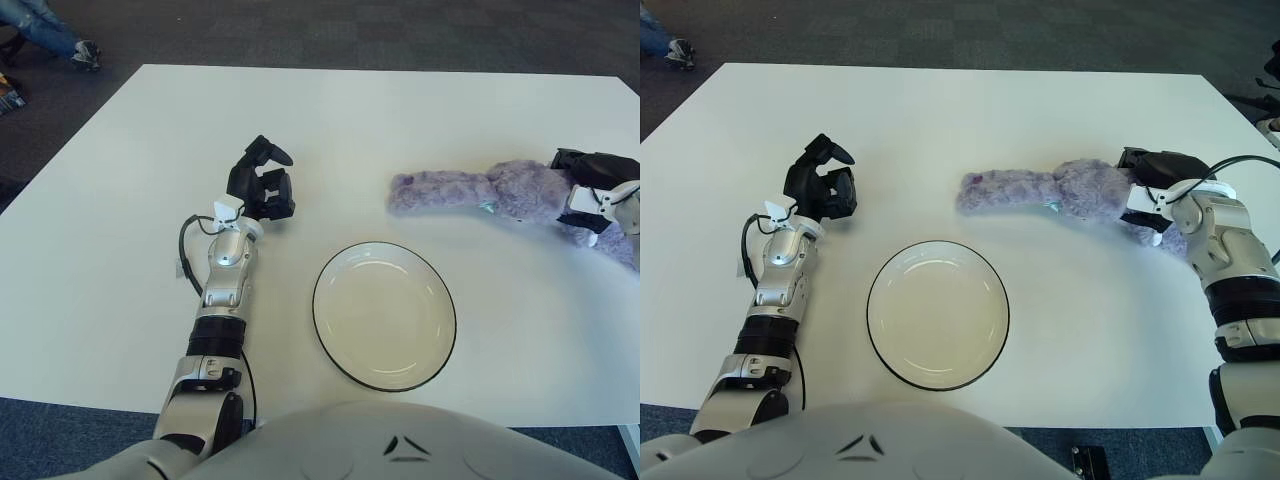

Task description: Put the doll into the plate.

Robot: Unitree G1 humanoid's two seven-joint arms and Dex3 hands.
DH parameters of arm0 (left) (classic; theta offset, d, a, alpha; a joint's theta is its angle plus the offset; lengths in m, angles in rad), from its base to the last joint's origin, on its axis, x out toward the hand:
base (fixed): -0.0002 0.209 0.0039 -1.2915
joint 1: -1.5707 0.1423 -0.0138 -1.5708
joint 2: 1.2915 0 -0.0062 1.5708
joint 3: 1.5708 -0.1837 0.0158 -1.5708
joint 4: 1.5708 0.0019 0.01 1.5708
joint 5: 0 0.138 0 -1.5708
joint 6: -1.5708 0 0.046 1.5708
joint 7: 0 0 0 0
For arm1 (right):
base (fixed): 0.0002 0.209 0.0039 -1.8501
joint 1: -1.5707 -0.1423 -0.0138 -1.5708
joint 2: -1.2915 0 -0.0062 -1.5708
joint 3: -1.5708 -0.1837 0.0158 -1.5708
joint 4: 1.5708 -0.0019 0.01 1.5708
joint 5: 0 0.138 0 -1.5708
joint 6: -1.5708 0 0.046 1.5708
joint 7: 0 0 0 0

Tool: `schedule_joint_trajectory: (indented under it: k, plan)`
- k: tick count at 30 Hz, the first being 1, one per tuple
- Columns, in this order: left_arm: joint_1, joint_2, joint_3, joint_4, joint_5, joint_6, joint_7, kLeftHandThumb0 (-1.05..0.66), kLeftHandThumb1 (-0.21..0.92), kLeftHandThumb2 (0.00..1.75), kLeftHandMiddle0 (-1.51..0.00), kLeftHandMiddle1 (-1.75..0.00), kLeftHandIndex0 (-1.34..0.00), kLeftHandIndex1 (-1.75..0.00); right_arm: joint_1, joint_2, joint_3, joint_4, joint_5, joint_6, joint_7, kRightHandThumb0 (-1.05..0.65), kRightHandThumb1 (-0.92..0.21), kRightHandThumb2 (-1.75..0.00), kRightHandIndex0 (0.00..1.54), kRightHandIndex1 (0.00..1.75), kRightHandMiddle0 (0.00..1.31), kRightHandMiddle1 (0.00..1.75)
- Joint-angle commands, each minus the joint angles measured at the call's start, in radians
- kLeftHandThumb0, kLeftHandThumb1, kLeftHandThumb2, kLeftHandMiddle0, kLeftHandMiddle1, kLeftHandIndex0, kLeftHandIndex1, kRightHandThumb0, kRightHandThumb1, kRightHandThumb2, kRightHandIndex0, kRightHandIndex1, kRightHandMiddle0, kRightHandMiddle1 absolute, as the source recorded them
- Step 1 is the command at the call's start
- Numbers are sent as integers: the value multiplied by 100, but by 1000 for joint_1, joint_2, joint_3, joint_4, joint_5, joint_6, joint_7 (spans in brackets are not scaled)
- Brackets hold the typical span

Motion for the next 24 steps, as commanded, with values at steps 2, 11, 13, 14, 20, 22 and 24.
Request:
schedule_joint_trajectory:
  k: [2,11,13,14,20,22,24]
  plan:
    - [11,7,3,-7,10,2,9,-47,35,127,-126,-175,-58,-175,32,17,12,22,14,0,32,49,-27,-137,64,175,100,175]
    - [11,5,4,-6,15,0,15,-46,37,125,-126,-175,-57,-175,60,4,-7,0,41,-43,22,49,-27,-137,64,175,102,175]
    - [10,5,4,-5,15,0,15,-46,37,125,-125,-175,-57,-175,73,1,-13,-30,45,-39,33,49,-25,-140,66,175,102,175]
    - [10,5,5,-4,14,0,14,-46,37,125,-125,-175,-57,-175,79,0,-16,-43,46,-35,37,51,-22,-143,68,175,102,175]
    - [9,5,5,-5,11,5,10,-46,38,124,-125,-175,-56,-175,101,-1,-37,-144,46,26,92,52,-19,-147,71,175,103,175]
    - [9,6,4,-6,11,6,9,-46,38,124,-125,-175,-56,-175,107,-5,-46,-165,49,40,108,51,-21,-144,69,175,103,175]
    - [9,6,4,-6,11,7,8,-46,38,124,-125,-175,-56,-175,106,-5,-51,-167,50,45,115,50,-23,-142,67,175,103,175]
